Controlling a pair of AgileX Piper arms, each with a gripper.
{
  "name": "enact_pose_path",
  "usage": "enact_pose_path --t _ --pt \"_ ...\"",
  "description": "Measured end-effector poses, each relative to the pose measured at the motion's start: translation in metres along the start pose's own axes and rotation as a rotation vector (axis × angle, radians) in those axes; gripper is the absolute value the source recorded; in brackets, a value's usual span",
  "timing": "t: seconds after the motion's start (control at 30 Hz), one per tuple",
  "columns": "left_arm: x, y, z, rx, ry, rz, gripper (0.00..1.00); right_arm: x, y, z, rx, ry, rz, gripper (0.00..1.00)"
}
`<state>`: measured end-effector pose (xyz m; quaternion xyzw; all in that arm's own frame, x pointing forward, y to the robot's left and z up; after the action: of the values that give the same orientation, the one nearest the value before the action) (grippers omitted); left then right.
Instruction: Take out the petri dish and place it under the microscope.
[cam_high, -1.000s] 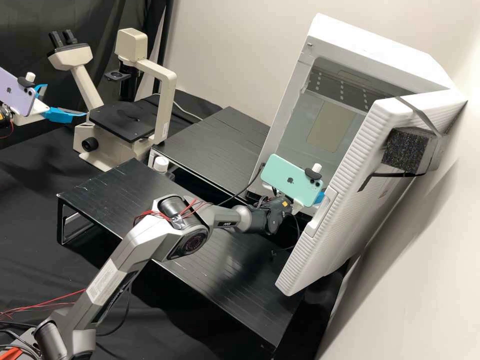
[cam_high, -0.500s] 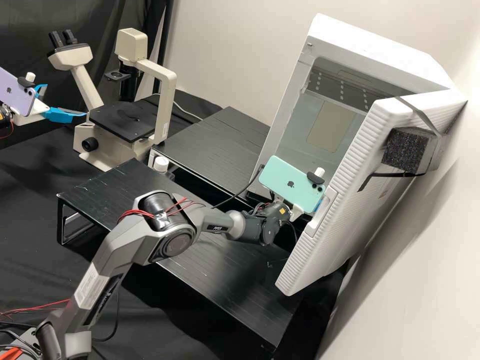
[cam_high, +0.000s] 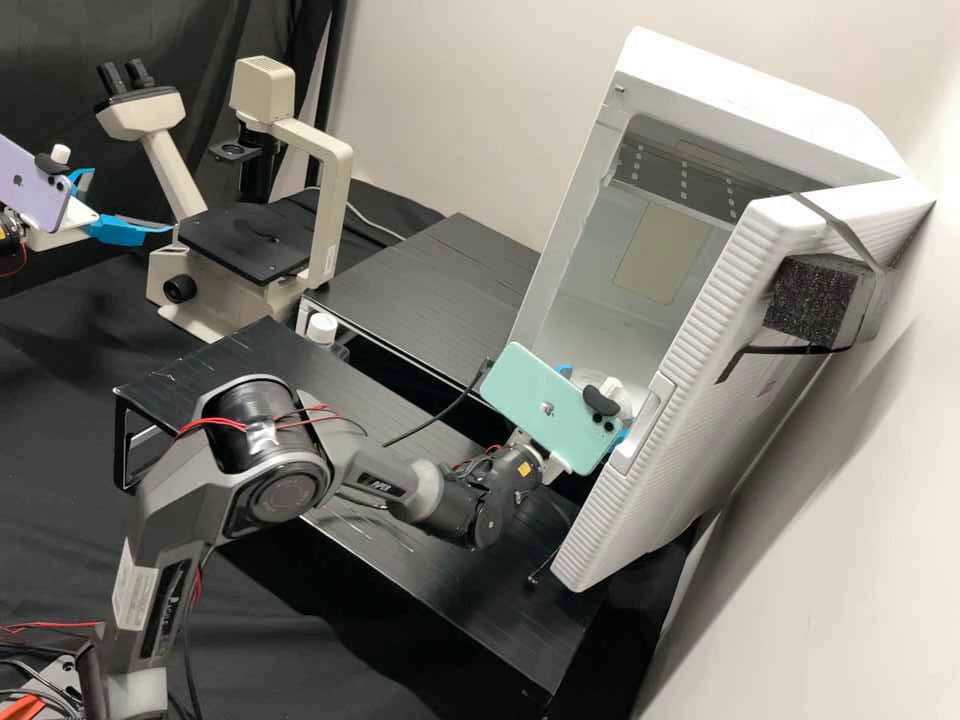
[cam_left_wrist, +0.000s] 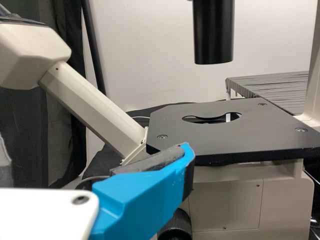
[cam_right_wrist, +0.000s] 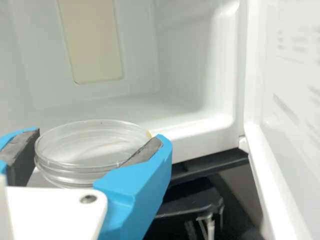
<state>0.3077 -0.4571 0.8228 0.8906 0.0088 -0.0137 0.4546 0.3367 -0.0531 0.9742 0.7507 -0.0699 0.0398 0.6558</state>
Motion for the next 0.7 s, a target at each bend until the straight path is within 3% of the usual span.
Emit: enact_pose_path --t 0.1,0.27,0.43,0.7 --pt "0.000 0.000 0.000 0.000 0.000 0.000 1.00 -0.022 -0.008 -0.009 0.017 0.064 0.005 0.00" --pt "0.000 0.000 0.000 0.000 0.000 0.000 1.00 -0.062 -0.031 -0.033 0.014 0.196 -0.010 0.00" --pt "0.000 0.000 0.000 0.000 0.000 0.000 1.00 -0.087 -0.061 -0.065 -0.024 0.318 -0.077 0.00" --pt "0.000 0.000 0.000 0.000 0.000 0.000 1.00 -0.121 -0.124 -0.127 -0.091 0.547 -0.258 0.00"
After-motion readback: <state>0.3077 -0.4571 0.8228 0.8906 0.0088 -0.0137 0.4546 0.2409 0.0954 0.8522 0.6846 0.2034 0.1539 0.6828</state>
